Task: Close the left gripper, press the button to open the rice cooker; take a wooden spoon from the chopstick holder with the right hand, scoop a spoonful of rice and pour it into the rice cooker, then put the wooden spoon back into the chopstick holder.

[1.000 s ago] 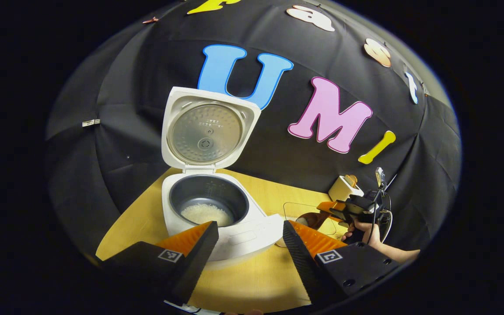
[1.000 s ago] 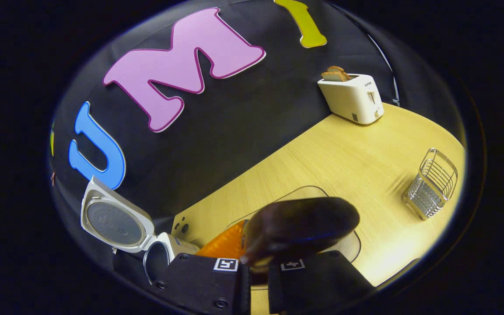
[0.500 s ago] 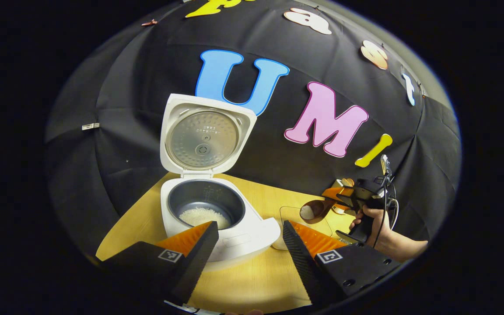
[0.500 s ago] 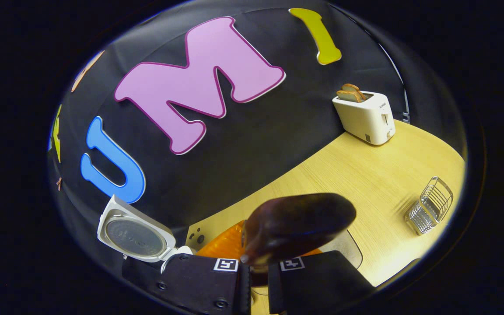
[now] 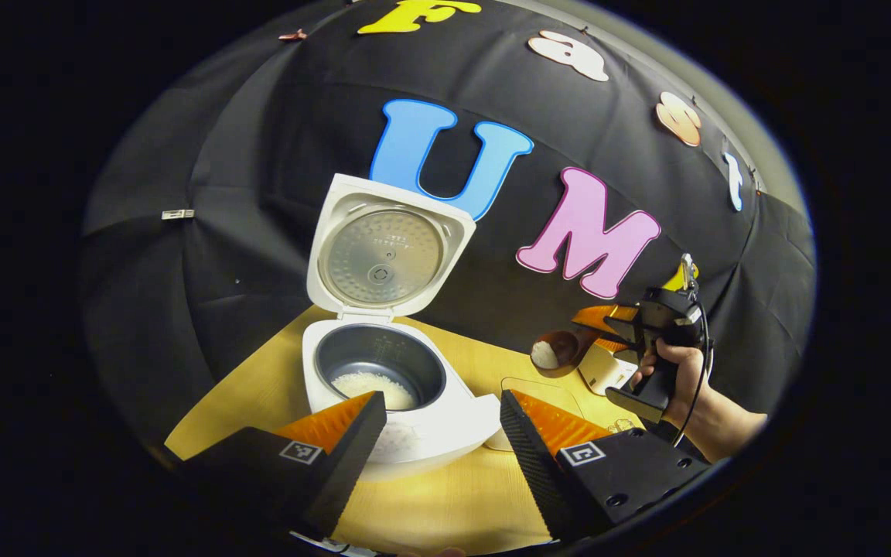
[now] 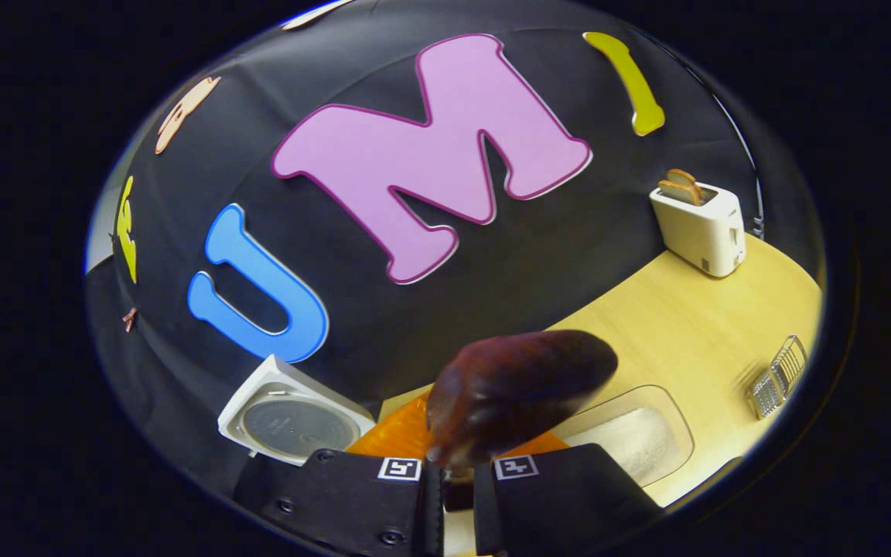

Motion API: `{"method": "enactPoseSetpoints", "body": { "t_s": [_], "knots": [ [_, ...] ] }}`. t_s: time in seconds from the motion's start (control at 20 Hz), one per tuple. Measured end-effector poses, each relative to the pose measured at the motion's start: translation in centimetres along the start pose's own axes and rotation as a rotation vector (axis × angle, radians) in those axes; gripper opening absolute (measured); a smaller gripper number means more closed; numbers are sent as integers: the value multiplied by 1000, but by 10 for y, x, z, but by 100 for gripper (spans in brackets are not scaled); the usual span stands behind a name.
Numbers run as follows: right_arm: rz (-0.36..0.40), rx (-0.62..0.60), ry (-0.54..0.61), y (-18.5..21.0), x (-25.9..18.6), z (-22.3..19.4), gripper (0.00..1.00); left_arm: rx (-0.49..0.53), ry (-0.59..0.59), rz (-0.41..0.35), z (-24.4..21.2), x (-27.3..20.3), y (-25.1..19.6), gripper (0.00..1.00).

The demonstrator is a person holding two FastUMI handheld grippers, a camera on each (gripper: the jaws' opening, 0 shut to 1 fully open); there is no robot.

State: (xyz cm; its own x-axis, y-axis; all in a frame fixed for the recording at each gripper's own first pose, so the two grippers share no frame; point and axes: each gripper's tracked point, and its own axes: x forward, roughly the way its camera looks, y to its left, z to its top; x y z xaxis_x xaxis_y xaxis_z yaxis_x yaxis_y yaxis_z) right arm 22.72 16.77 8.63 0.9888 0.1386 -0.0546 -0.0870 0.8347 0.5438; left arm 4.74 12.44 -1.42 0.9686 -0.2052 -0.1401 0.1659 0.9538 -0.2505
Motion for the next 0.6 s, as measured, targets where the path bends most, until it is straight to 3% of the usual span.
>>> {"method": "enactPoseSetpoints", "body": {
  "t_s": [0.05,0.1,0.3,0.6],
  "knots": [
    [13,-3,5,10,2,-3,19,-5,-5,6,1,-3,4,92],
    [26,-4,14,21,5,-9,19,-8,-10,12,3,-6,8,96],
    [80,21,60,61,17,-36,19,-15,-21,49,5,-17,30,96],
    [156,-32,132,119,34,-83,19,-62,-21,107,4,-28,57,95]
  ]
}}
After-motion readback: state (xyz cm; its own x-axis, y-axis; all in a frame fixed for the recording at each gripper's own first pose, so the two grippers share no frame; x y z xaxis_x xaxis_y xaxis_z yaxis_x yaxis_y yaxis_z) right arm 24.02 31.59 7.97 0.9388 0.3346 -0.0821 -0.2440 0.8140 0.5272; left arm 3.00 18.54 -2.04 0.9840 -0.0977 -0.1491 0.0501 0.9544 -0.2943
